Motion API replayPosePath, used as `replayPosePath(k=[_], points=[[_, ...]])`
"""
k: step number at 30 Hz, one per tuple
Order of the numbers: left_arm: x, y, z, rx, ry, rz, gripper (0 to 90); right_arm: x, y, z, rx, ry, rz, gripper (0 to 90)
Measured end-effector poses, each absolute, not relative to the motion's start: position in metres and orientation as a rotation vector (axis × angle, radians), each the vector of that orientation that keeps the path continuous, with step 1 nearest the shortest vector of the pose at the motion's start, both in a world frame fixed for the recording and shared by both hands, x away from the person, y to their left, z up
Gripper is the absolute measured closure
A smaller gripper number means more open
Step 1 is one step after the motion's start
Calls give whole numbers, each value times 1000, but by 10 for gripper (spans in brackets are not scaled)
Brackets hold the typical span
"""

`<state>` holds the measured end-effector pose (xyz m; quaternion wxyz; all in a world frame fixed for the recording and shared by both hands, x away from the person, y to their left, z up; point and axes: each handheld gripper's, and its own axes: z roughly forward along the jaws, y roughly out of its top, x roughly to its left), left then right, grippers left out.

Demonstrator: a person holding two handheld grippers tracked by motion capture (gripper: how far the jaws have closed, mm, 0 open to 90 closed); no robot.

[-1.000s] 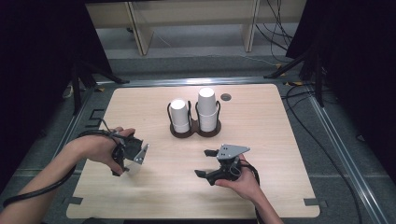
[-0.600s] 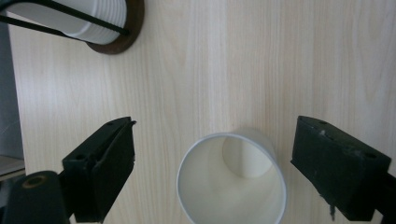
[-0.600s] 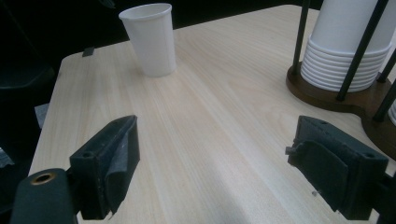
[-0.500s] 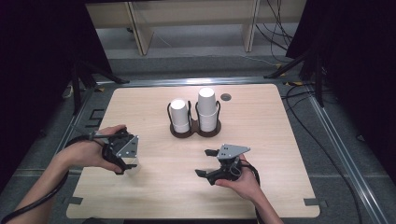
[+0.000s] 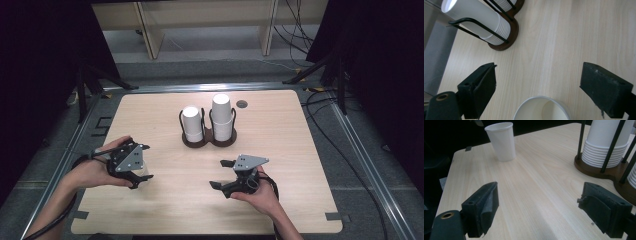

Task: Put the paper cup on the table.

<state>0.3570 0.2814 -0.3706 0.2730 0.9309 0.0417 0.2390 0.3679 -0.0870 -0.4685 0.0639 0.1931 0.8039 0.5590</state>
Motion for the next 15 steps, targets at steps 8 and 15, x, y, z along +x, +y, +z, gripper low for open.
replayPosePath(k=[8, 15], points=[[344, 292, -387, 2375, 205, 708, 129, 368, -92, -470, 617, 2404, 1651, 155], [329, 299, -405, 2182, 325, 702, 132, 366, -93, -472, 644, 2397, 1644, 154]])
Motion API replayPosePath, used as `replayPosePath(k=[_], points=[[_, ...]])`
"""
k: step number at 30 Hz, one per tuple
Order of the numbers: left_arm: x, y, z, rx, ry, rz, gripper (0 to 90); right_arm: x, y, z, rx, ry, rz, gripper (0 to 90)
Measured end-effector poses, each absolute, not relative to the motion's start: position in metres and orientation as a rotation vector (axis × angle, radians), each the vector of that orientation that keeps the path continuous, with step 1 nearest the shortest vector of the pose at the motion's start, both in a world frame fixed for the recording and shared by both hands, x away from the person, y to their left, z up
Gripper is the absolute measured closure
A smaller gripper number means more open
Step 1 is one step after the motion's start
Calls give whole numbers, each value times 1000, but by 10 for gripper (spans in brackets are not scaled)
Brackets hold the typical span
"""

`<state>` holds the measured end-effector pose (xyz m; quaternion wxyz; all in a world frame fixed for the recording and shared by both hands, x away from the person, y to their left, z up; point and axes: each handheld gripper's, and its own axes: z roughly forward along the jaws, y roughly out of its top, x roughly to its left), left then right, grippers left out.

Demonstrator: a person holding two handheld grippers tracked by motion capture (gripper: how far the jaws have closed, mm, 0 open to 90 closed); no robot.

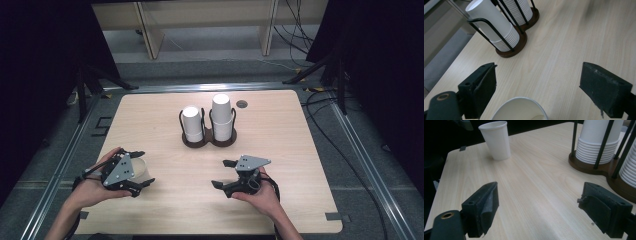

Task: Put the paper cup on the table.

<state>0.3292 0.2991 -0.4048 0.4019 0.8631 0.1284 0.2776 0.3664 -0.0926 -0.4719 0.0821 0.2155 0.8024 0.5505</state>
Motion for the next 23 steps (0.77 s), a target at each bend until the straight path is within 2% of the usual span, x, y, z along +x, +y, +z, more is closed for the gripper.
replayPosePath(k=[10, 23], points=[[312, 304, -426, 1988, 436, 779, 129, 364, -96, -476, 666, 2378, 1624, 154], [295, 307, -452, 1944, 517, 763, 129, 365, -95, -485, 691, 2380, 1618, 154]])
